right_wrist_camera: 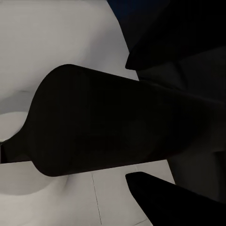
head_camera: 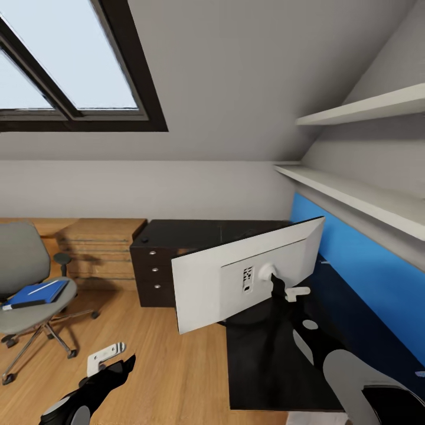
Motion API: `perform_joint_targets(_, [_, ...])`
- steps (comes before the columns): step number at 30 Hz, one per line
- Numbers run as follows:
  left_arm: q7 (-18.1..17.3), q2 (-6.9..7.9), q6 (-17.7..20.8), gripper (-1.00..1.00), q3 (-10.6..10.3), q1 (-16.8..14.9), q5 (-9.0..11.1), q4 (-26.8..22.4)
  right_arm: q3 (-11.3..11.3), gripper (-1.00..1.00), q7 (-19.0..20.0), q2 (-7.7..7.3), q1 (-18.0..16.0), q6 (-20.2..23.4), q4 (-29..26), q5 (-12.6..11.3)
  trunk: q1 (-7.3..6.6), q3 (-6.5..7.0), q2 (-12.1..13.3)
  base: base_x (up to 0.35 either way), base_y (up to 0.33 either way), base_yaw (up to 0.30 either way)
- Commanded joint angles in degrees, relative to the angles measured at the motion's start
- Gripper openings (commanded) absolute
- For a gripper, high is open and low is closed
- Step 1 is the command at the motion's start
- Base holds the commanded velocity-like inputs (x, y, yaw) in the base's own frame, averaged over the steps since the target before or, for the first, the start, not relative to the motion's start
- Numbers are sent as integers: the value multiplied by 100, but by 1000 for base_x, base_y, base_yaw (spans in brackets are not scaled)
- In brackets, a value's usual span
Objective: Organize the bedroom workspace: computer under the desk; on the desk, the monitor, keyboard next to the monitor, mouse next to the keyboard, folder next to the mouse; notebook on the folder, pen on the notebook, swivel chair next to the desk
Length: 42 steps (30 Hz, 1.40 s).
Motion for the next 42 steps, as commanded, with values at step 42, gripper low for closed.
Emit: perform_joint_targets(42, [41, -2, 24, 100, 122, -3, 61, 9, 45, -100, 541, -38, 0, -24, 96, 28, -1, -5, -5, -132, -95, 0])
